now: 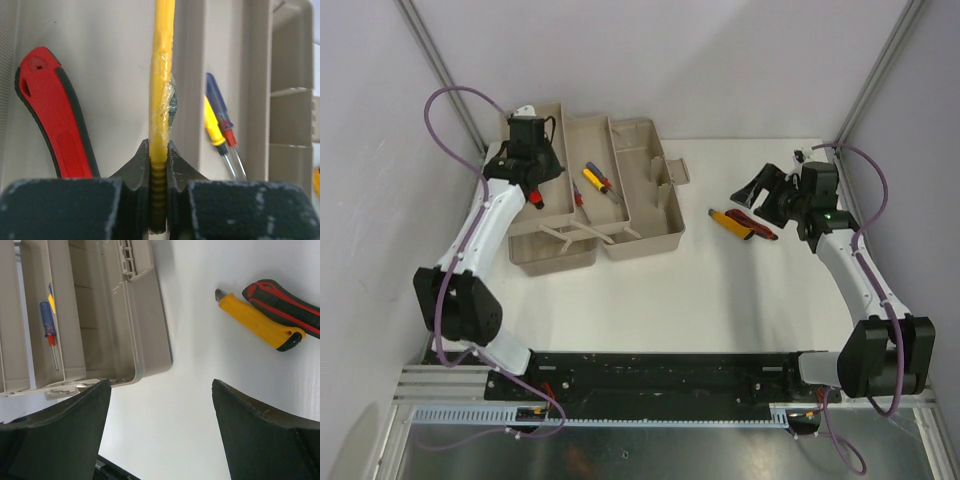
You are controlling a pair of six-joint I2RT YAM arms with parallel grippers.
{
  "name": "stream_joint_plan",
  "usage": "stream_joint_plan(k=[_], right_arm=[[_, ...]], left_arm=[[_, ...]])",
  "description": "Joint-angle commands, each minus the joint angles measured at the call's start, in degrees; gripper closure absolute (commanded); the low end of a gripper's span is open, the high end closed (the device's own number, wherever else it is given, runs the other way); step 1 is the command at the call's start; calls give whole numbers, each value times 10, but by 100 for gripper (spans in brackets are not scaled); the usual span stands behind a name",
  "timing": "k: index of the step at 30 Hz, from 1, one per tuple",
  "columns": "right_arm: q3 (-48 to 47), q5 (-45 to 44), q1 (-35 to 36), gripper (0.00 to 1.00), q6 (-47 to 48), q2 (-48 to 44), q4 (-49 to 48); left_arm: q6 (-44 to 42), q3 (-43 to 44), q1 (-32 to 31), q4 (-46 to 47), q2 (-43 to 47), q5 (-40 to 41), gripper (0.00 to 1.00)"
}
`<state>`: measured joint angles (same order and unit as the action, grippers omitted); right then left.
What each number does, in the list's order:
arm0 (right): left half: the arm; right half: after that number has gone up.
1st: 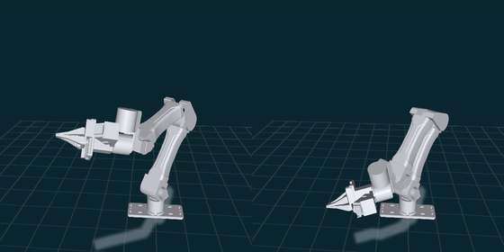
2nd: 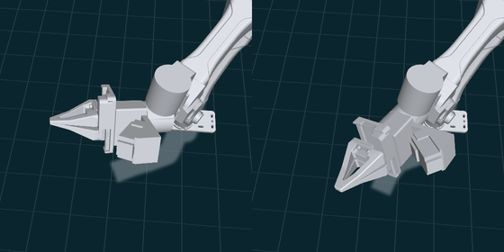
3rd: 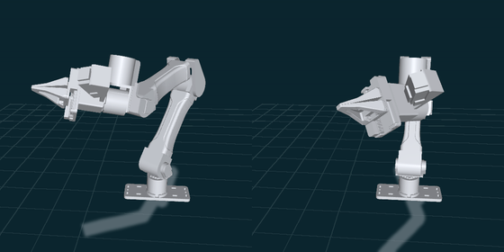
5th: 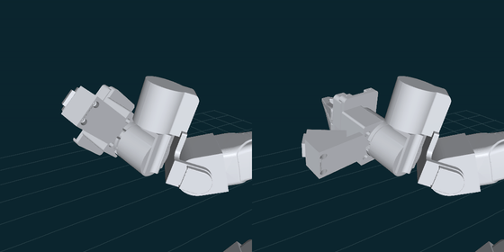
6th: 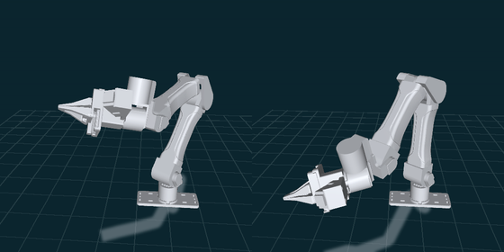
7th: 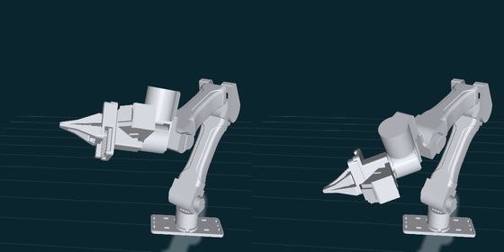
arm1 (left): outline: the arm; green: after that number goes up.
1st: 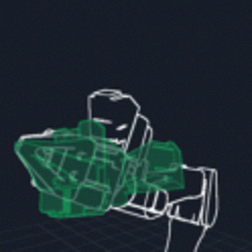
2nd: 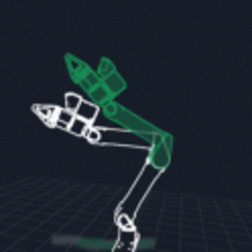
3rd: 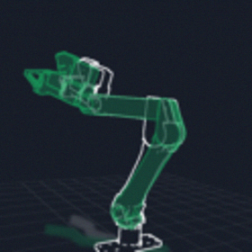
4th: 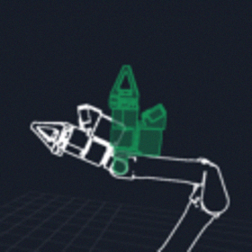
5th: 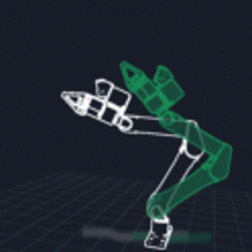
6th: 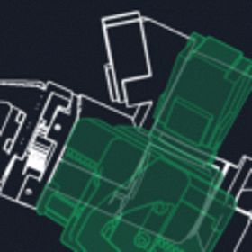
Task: Pack the tool kit
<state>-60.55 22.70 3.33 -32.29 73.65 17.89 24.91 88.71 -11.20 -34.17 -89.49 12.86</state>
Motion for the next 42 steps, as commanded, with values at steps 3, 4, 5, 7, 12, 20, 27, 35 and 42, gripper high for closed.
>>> stream_joint_plan(k=[3,4,5,7,12,20,27,35,42], right_arm=[[-20,-48,-8,14,12,30,2],[-20,-60,-10,14,13,37,7],[-20,-70,-13,14,15,45,13],[-19,-82,-21,15,19,65,19],[-20,-95,-29,16,23,105,16],[-20,-107,-43,16,39,177,-58],[-61,-88,-42,18,87,263,-124],[-123,-77,-12,22,181,340,-74],[-124,-92,21,28,156,356,-25]], left_arm=[[-17,52,30,-4,-54,-26,93],[-15,50,31,-4,-58,-30,91],[-13,47,31,-4,-60,-33,88],[-11,40,32,-4,-61,-38,78],[-12,26,33,-4,-42,-44,49],[-21,27,33,-5,19,-21,25],[-46,48,33,-4,68,-24,13],[-58,56,32,-4,87,-96,11],[-52,35,32,-3,97,-109,11]])
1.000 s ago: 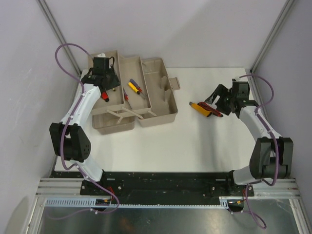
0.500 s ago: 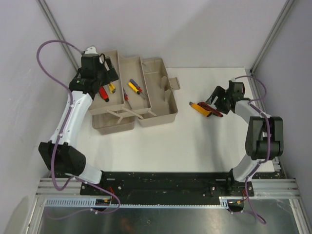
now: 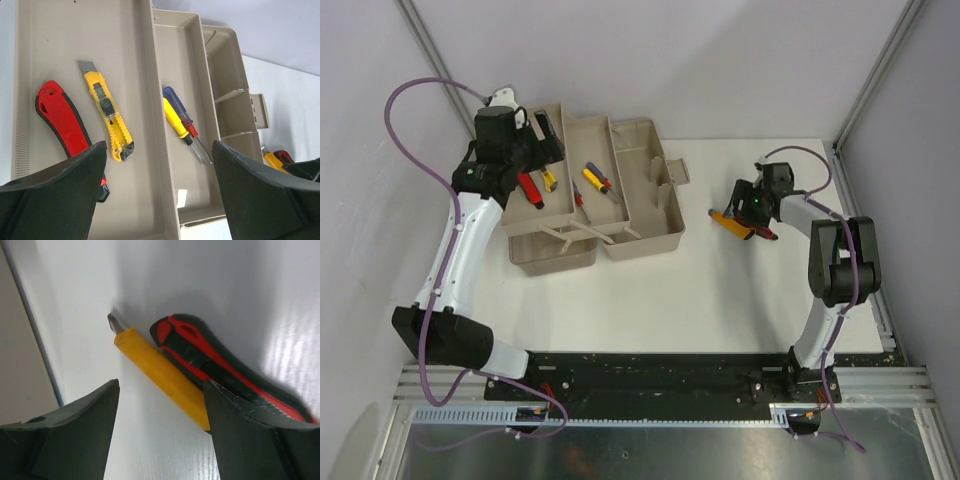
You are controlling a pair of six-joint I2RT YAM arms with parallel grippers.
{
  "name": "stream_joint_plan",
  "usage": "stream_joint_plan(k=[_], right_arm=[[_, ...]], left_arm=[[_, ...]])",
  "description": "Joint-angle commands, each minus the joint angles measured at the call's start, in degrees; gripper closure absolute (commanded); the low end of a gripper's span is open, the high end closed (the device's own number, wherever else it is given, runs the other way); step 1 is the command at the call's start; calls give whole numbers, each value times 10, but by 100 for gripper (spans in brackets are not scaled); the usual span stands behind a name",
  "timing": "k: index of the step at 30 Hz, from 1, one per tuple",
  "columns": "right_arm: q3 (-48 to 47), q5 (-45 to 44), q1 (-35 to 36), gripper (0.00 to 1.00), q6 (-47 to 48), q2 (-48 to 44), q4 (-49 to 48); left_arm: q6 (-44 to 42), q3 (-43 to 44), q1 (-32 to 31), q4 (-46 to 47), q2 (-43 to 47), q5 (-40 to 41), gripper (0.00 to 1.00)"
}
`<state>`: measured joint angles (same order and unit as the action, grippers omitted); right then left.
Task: Pack the tool kit
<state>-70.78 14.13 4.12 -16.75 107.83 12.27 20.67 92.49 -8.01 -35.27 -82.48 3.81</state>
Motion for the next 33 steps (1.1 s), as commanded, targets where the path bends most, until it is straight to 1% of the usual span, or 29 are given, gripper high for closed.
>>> stream_joint_plan(k=[1,5,13,18,22,27,29,31,32,33], right_arm=[[-22,0,15,29,-3,17,37],[-21,-3,31,31,2,24,59],[-22,-58,74,31,26,26,69],[-24,-124,101,32,43,44,57],[-40,-204,124,38,55,67,62],[-79,-282,154,48,73,95,92],[-93,-295,160,58,72,104,108],[-102,-298,162,73,67,107,123],[-105,-296,163,79,63,105,130],[-107,-293,163,83,59,100,134]], left_arm=[[-9,-8,0,8,29,-20,11],[-2,-31,1,8,31,-22,11],[0,-57,0,8,40,-26,10],[-2,-60,0,7,44,-24,10],[-5,-55,0,8,46,-29,10],[-9,-45,0,8,53,-34,9],[-9,-43,0,8,55,-34,9],[-9,-42,0,8,59,-48,9],[-9,-41,0,7,61,-56,9],[-12,-41,0,8,62,-66,8]])
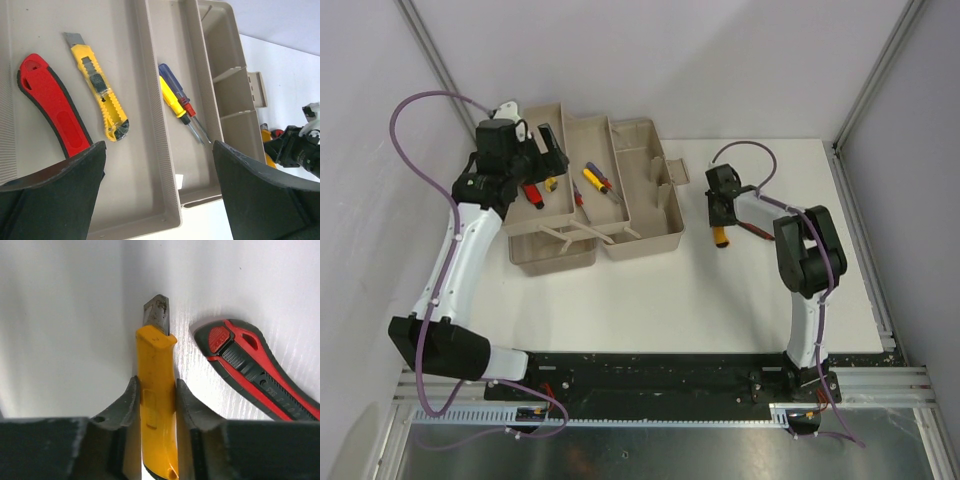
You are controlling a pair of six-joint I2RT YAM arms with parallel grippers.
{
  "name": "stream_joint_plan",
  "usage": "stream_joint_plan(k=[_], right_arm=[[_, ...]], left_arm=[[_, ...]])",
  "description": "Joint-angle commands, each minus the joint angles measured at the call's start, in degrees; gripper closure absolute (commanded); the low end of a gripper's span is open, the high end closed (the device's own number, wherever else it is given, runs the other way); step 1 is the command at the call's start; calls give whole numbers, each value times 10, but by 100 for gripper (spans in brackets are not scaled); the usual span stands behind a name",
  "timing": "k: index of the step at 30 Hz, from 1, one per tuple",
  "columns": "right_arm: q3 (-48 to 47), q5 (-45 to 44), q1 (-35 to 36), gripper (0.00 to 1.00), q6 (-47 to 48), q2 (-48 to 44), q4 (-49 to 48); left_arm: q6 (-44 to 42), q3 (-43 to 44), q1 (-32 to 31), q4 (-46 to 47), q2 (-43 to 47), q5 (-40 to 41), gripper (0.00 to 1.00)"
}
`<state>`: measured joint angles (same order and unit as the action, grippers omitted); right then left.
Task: Pack the tool kit
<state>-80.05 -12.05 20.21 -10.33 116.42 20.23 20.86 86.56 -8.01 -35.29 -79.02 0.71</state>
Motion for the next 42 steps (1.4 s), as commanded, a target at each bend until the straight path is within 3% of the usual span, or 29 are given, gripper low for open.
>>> stream_joint_plan(k=[1,9,15,21,25,33,36,42], right_arm=[[-16,-27,3,85,-9,6,57],[-15,107,-34,90,-72,-115,60],[-11,247,-73,90,-129,-230,28],[-7,346,-73,90,-233,-313,-32],[-3,360,-20,89,-290,-348,-91],[-3,375,29,88,-349,-389,-152],[-2,384,32,87,-359,-395,-161],[0,389,34,87,-366,-400,-172]], left_arm=[[-18,19,0,9,29,-50,8],[-90,-10,-64,48,54,-169,6],[-37,-64,-146,115,59,-193,6],[48,-93,-242,218,31,-165,5],[66,-67,-295,273,-14,-146,4],[89,-16,-320,284,-59,-109,3],[98,-11,-321,290,-62,-113,9],[101,-14,-322,302,-52,-118,36]])
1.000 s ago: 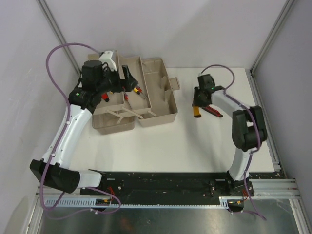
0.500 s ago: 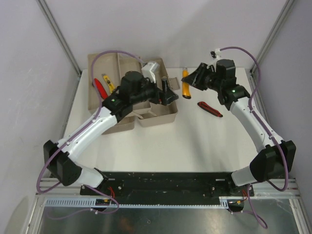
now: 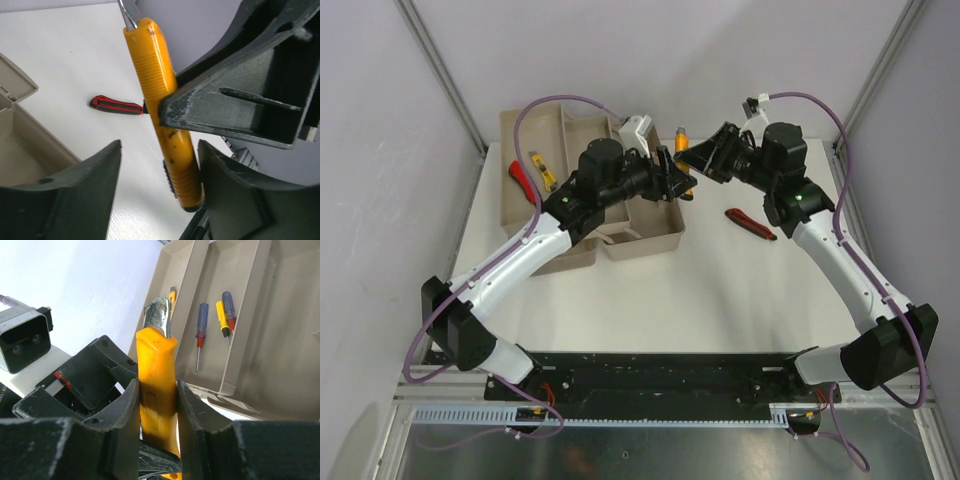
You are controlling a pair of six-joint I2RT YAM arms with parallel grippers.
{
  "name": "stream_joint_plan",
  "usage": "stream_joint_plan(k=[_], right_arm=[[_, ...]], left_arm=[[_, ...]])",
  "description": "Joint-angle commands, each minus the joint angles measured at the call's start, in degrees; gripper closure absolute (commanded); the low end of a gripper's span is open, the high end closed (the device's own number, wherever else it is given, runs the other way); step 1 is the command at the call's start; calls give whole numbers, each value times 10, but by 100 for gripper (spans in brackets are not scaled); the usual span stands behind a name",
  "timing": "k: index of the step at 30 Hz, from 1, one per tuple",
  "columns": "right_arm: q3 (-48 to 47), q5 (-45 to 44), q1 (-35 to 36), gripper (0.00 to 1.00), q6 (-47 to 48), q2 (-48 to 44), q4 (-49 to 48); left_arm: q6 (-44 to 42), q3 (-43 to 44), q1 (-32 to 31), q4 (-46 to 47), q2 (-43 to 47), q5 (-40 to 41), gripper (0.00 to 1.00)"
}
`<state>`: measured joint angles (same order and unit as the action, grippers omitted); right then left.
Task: Pack the tool kit
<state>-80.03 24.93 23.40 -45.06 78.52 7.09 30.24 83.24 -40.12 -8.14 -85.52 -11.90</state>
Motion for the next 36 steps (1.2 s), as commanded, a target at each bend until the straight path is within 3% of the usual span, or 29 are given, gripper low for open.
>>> stream_joint_plan(k=[1,7,8,10,12,16,21,29,36], right_arm=[[0,20,2,87,-20,-21,-42],[0,28,3,81,-28,-16,-52],[0,29,3,74,-28,-15,-51],[0,25,3,49,-24,-17,-43],[0,10,3,30,-10,-22,-31],[0,-25,-3,9,22,-40,-3],[4,-52,-33,4,47,-65,33],[22,-60,-86,5,68,-86,83],[36,-63,-105,7,70,-85,99]], left_arm=[[7,17,-1,32,14,6,41],[7,8,-2,37,22,7,79],[6,6,-3,37,25,10,85],[2,1,-3,37,30,19,95],[-7,-5,-2,37,38,40,99],[-31,-25,3,35,62,93,100],[-54,-46,46,4,100,153,100],[-61,-67,201,-81,148,221,100],[-68,-17,300,-164,89,160,98]])
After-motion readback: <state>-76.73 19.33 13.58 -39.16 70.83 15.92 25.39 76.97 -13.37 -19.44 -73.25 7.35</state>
